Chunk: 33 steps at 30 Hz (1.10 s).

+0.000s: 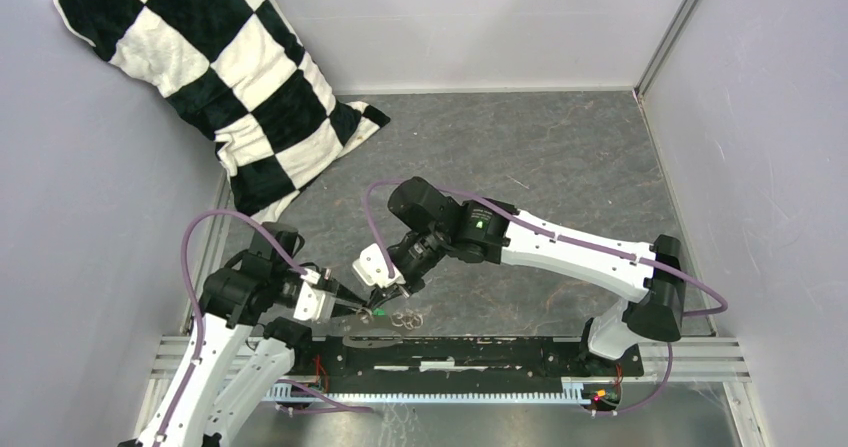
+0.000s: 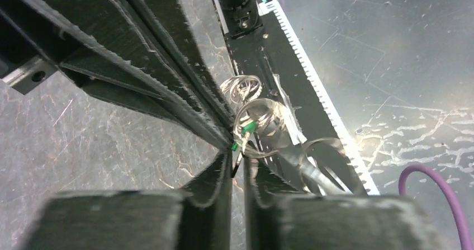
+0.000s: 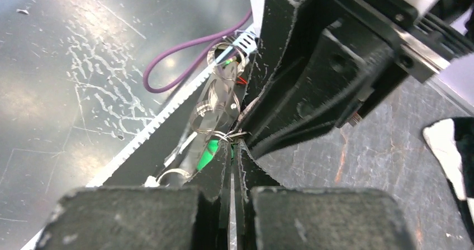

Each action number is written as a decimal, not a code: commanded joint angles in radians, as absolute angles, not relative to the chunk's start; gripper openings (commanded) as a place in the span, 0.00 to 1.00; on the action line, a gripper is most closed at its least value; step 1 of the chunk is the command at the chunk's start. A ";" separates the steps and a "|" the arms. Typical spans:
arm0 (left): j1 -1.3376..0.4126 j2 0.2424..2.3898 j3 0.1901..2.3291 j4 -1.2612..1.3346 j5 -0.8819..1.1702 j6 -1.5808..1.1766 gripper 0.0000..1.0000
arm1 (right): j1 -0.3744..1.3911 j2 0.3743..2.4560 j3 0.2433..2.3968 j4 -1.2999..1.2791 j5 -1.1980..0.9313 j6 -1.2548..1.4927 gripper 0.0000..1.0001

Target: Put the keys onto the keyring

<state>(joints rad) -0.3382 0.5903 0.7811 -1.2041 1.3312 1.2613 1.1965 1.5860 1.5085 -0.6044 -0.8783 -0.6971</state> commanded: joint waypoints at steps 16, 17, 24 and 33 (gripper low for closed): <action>-0.340 0.396 0.782 -0.952 1.165 1.390 0.02 | 1.186 1.497 1.410 -0.552 -0.789 -0.646 0.00; -0.341 0.385 0.781 -0.948 1.159 1.417 0.02 | 1.186 1.502 1.413 -0.551 -0.785 -0.640 0.00; -0.340 0.315 0.743 -0.947 1.112 1.650 0.03 | 1.184 1.523 1.445 -0.550 -0.699 -0.599 0.01; -0.340 0.208 0.659 -0.810 1.045 1.775 0.05 | 1.217 1.537 1.491 -0.552 -0.484 -0.557 0.00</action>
<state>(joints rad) -0.3389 0.2520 0.6792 -0.9463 1.0435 1.6569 1.1976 1.5204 1.4395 -0.5507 -0.6235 -0.5831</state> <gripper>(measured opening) 0.045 0.010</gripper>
